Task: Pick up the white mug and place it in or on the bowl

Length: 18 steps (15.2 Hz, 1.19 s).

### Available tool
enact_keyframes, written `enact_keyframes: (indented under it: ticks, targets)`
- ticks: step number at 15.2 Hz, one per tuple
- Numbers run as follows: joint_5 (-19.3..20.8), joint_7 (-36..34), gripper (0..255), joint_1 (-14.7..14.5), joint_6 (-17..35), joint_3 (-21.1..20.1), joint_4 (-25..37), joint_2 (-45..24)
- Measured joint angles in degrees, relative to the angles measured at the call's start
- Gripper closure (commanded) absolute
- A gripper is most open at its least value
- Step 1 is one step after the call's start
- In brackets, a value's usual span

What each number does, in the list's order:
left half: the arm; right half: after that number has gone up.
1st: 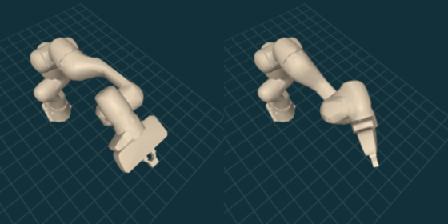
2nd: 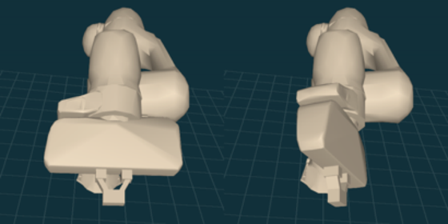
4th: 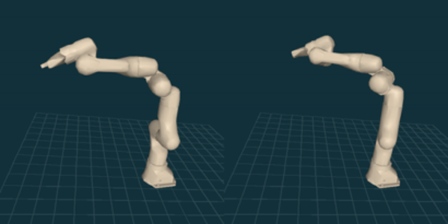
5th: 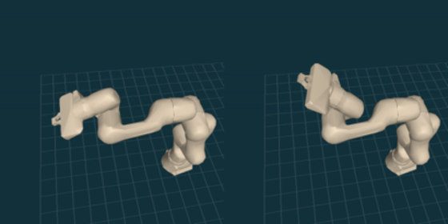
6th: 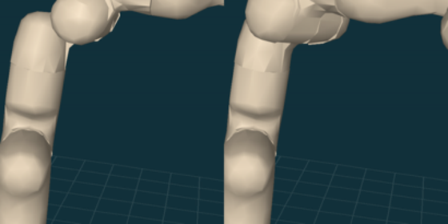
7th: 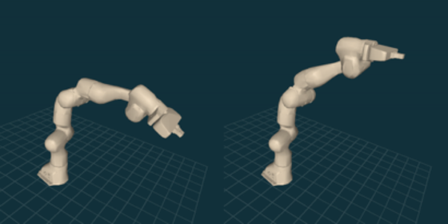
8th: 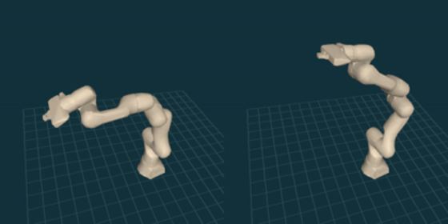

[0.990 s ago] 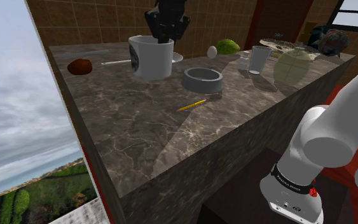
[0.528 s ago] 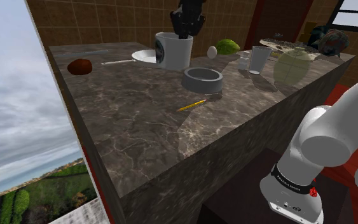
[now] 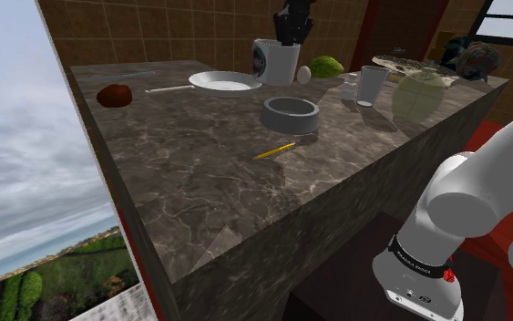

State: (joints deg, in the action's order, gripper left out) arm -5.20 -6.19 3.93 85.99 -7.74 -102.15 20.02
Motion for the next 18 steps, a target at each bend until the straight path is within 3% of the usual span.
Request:
enact_keyframes:
  ticks: [8, 18]
  targets:
    - [1.8, 10.1, 255, 3.3, -0.6, 7.0, 1.6, -1.7]
    - [1.9, 11.4, 255, 3.6, 6.9, 7.4, -8.3, 0.7]
